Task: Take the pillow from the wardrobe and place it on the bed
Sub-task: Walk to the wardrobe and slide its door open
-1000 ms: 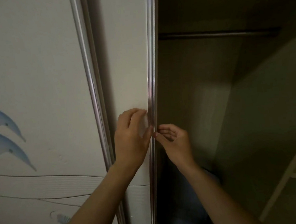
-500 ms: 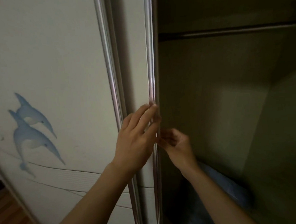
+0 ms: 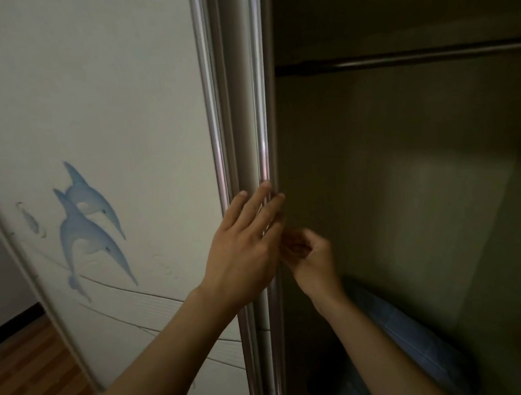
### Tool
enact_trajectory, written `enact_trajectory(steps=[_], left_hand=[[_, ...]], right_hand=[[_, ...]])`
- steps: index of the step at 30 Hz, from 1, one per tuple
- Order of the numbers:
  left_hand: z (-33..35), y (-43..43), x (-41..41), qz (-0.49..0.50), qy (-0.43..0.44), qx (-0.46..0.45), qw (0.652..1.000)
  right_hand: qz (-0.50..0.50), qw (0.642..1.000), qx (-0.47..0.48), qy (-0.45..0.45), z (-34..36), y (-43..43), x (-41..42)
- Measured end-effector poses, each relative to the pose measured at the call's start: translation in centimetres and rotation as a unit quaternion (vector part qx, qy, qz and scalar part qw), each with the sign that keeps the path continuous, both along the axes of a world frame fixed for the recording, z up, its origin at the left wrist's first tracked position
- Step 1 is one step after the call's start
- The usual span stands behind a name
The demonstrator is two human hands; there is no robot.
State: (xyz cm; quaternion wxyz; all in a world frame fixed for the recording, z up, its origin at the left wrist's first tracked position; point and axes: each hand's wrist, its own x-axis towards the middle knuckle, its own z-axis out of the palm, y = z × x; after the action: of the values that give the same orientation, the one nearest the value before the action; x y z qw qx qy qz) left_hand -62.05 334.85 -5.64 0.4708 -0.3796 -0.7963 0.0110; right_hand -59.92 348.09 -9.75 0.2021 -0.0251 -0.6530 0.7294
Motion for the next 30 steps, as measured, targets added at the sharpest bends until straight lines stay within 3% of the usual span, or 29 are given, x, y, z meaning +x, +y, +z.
enact_trajectory(steps=[9,18,30], left_hand=[[0.8,-1.5,-0.2,0.097,0.007,-0.059,0.993],[0.6,-2.5,-1.0,0.123,0.0,-0.051,0.991],[0.7,-2.5,-0.8,0.136,-0.004,-0.077,0.988]], right_hand=[[0.0,1.0,-0.027,-0.006,-0.2,-2.1,-1.6],[-0.03,0.998,0.051,-0.014,-1.0,-3.6,-2.7],[0.021,0.998,-0.063,0.002,-1.0,-4.0,-3.0]])
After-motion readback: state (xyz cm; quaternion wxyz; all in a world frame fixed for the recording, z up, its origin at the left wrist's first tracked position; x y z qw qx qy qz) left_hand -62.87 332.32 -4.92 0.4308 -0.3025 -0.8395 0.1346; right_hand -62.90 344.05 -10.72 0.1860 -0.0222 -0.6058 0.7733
